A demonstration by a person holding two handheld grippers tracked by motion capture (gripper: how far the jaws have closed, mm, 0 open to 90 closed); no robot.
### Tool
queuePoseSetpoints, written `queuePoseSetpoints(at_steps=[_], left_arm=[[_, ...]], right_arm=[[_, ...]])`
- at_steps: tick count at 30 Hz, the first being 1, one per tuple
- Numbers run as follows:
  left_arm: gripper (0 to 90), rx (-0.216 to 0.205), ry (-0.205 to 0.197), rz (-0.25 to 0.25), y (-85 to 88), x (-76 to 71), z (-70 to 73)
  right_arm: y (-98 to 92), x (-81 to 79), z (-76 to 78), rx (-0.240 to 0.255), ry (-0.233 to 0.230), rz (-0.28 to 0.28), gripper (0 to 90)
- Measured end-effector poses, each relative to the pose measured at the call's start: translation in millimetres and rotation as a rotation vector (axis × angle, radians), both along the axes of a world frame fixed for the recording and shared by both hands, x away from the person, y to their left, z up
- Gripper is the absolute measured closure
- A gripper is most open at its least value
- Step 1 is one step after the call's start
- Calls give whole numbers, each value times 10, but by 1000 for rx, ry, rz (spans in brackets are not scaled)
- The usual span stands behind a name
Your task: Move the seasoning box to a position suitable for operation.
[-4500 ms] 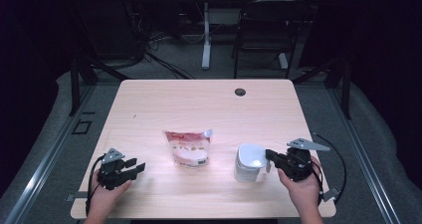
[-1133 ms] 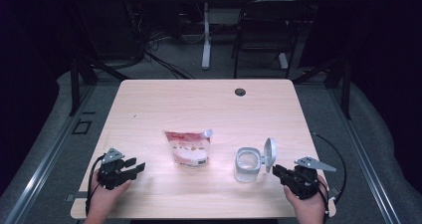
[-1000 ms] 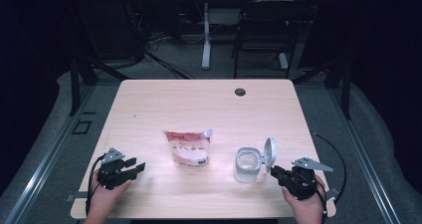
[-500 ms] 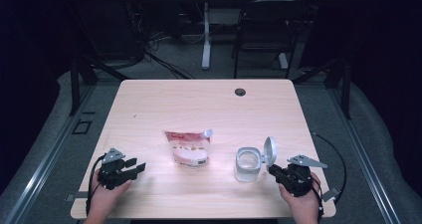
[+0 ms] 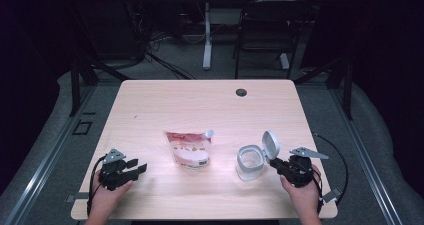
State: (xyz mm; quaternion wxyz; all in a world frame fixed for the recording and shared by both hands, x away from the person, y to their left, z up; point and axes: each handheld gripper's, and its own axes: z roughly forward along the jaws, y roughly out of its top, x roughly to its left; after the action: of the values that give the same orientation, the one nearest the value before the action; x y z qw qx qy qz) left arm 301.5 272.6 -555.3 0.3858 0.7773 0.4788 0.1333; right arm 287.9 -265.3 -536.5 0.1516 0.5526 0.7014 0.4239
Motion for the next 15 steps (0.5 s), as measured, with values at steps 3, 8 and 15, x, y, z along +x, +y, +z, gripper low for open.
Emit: queuePoseSetpoints(at_steps=[3, 8, 15], left_arm=[[533, -3, -2, -1, 0, -2, 2], [530, -18, -5, 2, 0, -1, 0], [531, -21, -5, -13, -9, -20, 38]], right_arm=[[-4, 54, 3, 7, -6, 6, 825], [-12, 115, 6, 19, -10, 10, 812], [2, -37, 43, 18, -14, 5, 773]])
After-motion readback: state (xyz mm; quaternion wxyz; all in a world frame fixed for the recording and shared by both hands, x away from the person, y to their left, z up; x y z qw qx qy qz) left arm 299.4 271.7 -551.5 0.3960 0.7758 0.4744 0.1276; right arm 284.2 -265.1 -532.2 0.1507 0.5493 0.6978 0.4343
